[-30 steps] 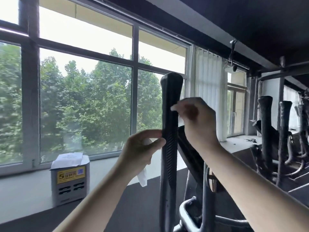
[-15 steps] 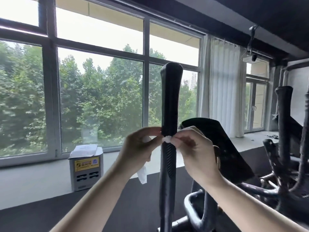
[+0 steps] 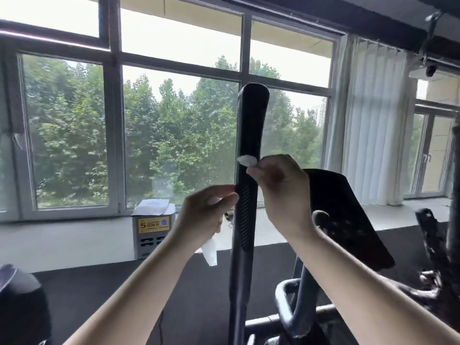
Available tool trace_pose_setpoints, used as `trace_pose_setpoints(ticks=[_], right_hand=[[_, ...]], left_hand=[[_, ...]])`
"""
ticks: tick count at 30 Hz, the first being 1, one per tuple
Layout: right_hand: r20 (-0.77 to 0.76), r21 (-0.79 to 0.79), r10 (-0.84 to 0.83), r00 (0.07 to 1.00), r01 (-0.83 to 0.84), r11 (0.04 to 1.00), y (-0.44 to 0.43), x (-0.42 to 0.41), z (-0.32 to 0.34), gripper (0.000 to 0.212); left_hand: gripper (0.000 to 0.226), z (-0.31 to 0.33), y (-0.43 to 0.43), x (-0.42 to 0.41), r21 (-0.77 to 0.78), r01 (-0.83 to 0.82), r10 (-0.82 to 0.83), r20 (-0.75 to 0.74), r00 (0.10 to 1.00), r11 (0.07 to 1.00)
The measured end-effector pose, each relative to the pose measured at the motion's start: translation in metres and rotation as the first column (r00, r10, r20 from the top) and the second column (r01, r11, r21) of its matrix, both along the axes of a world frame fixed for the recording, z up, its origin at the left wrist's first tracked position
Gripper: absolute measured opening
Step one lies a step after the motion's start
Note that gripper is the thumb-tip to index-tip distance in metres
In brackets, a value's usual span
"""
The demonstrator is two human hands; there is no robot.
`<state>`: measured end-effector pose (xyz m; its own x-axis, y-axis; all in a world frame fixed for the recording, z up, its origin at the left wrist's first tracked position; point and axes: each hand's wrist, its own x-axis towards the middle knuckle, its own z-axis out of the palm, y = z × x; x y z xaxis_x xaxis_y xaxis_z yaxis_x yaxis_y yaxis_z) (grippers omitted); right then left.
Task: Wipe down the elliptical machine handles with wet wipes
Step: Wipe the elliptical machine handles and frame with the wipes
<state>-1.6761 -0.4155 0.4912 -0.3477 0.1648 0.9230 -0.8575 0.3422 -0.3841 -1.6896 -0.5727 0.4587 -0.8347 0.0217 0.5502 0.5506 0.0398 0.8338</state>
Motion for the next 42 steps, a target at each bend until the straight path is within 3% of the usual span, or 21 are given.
trace_pose_setpoints(ticks=[4,7,13,15,20,24,27,29,33,38,40,42], right_hand=[[0.146,0.118,0.058,0.988,-0.076,0.99,0.013,-0.006,-0.076,0.021],[0.068,0.201,0.006,0.998,-0.019,0.979,0.017,-0.006,-0.087,0.021],[-0.184,0.13,-0.204,0.961,0.23,0.965,0.005,-0.02,0.009,0.013],[-0.2,0.087,-0.199,0.959,0.22,0.972,0.002,-0.025,0.026,0.02],[-0.15,0.015,-0.276,0.949,0.281,0.96,-0.016,-0.011,-0.004,0.009],[-0.265,0.033,-0.39,0.882,0.413,0.91,-0.019,-0.012,-0.025,0.025],[-0.199,-0.027,-0.428,0.882,0.431,0.902,-0.024,-0.005,-0.039,0.026],[-0.16,-0.057,-0.485,0.86,0.482,0.874,-0.029,0.007,-0.044,0.021],[-0.212,0.05,-0.524,0.825,0.544,0.838,-0.035,0.013,-0.02,0.011],[-0.342,0.037,-0.656,0.673,0.708,0.706,-0.04,-0.003,0.062,0.015],[-0.386,0.099,-0.676,0.628,0.757,0.646,-0.041,-0.005,0.076,0.011],[-0.373,0.219,-0.672,0.64,0.765,0.606,-0.041,-0.005,0.074,0.009]], left_hand=[[0.012,-0.009,0.0,0.001,-0.041,-0.058,0.058,-0.007,0.998,0.997],[0.017,-0.016,-0.002,0.002,-0.071,-0.053,0.052,-0.017,0.999,0.996],[0.015,-0.016,-0.009,-0.008,-0.094,0.029,-0.032,-0.03,0.999,0.995],[0.013,-0.016,-0.012,-0.014,-0.092,0.073,-0.076,-0.024,0.997,0.993],[0.009,-0.013,-0.018,-0.031,-0.091,0.183,-0.188,-0.051,0.981,0.979],[0.009,-0.015,-0.021,-0.043,-0.105,0.267,-0.278,-0.1,0.955,0.958],[0.008,-0.018,-0.023,-0.052,-0.124,0.312,-0.328,-0.139,0.934,0.942],[0.008,-0.018,-0.026,-0.057,-0.157,0.345,-0.369,-0.162,0.915,0.925],[0.008,-0.014,-0.03,-0.065,-0.211,0.395,-0.433,-0.188,0.881,0.894],[0.011,-0.013,-0.032,-0.072,-0.248,0.407,-0.455,-0.18,0.872,0.879],[0.011,-0.015,-0.032,-0.073,-0.244,0.423,-0.471,-0.189,0.862,0.872],[0.012,-0.018,-0.032,-0.074,-0.221,0.446,-0.485,-0.177,0.856,0.867]])
